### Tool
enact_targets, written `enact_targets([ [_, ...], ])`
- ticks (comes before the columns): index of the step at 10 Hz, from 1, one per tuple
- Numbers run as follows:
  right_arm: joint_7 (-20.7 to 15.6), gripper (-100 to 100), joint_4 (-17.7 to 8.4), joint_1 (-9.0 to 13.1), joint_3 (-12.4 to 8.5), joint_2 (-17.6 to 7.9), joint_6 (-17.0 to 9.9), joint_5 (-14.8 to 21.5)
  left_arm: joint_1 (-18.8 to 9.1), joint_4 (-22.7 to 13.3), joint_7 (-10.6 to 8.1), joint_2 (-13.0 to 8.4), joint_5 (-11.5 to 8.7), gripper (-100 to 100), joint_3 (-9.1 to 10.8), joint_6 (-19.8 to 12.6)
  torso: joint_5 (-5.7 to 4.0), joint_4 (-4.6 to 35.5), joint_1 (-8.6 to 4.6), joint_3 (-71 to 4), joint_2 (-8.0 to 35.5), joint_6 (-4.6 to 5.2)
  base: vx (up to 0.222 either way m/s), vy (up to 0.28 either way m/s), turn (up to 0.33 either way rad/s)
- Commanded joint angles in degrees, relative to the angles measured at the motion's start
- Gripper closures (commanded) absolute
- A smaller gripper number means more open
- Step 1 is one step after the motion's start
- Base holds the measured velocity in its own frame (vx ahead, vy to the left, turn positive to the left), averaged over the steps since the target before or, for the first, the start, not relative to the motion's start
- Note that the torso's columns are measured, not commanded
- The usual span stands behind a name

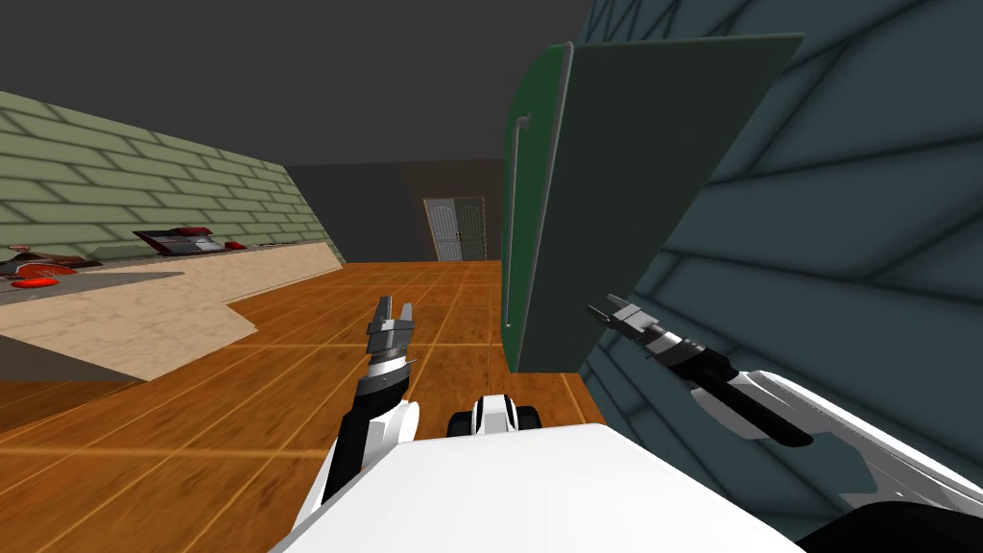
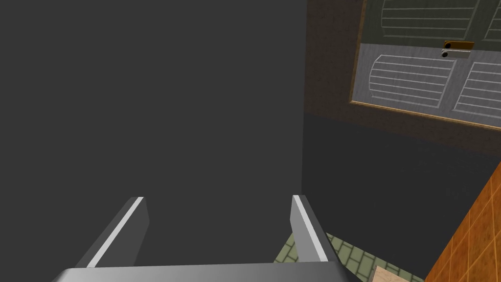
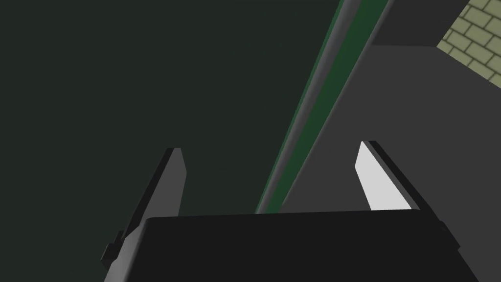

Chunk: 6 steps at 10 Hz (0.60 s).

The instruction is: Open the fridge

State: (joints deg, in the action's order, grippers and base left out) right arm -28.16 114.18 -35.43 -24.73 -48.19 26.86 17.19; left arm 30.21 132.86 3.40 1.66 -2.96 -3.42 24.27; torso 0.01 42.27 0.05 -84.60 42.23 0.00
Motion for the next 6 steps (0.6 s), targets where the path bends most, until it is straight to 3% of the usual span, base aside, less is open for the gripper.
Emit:
enact_targets([
  [1, -1.92, -100, -2.03, -0.48, -2.21, -4.21, -1.15, 1.30, 0.00, 0.00, 0.00, 0.00, 0.00, 0, 0.00, 0.00, -0.01, 0.01, -0.10, 0.03, 0.07, 0.00, 0.051, 0.136, -0.006],
  [2, -1.92, -100, -2.03, -0.48, -2.21, -5.13, -1.15, 1.30, 0.00, 0.00, 0.00, 0.00, 0.00, 0, 0.00, 0.00, -0.01, 0.02, -0.03, 0.04, 0.06, 0.01, 0.050, 0.113, -0.010],
  [3, -3.11, -100, -3.50, -0.89, -3.80, -7.17, -1.79, 2.12, 0.00, 0.00, 0.00, 0.00, 0.00, 0, 0.00, 0.00, -0.02, 0.01, -0.12, 0.03, 0.06, 0.00, 0.050, 0.133, -0.007],
  [6, -4.28, -100, -5.05, -1.28, -5.39, -11.24, -2.45, 2.93, 0.00, 0.00, 0.00, 0.00, 0.00, 0, 0.00, 0.00, 0.00, 0.02, 0.00, 0.05, 0.08, 0.01, 0.039, 0.120, -0.010],
])
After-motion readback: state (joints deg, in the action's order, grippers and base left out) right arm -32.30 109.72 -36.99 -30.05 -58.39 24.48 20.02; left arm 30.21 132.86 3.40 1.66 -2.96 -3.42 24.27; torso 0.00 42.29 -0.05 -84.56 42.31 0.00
